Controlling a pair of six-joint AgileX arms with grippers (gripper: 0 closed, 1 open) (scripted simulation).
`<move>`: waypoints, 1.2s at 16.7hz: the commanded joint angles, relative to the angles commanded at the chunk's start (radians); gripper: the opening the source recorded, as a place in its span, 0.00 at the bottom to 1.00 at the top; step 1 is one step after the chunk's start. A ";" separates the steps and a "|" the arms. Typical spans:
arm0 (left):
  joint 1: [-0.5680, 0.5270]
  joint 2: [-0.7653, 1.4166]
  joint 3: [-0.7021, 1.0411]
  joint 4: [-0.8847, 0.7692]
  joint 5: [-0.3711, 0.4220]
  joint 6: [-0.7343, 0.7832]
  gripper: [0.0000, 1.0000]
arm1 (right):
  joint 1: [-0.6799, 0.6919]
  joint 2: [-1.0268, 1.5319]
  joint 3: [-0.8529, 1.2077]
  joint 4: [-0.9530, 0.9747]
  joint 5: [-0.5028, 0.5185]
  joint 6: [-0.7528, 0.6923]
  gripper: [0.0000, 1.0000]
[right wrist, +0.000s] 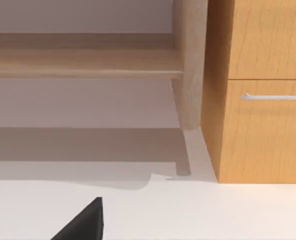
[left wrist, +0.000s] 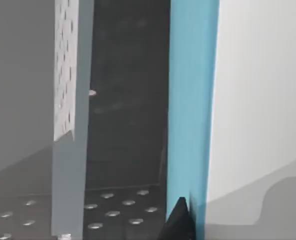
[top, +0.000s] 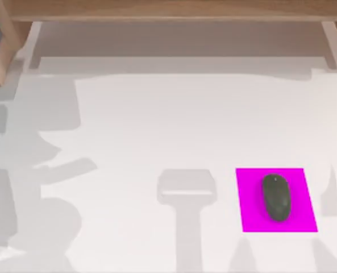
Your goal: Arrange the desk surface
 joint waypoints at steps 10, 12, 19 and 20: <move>0.085 0.242 0.204 0.065 0.100 0.119 0.00 | 0.000 0.000 0.000 0.000 0.000 0.000 1.00; 0.085 0.242 0.204 0.065 0.100 0.119 0.00 | 0.000 0.000 0.000 0.000 0.000 0.000 1.00; 0.062 0.288 0.263 0.059 0.080 0.111 0.00 | 0.000 0.000 0.000 0.000 0.000 0.000 1.00; 0.057 0.299 0.279 0.058 0.075 0.109 0.00 | 0.000 0.000 0.000 0.000 0.000 0.000 1.00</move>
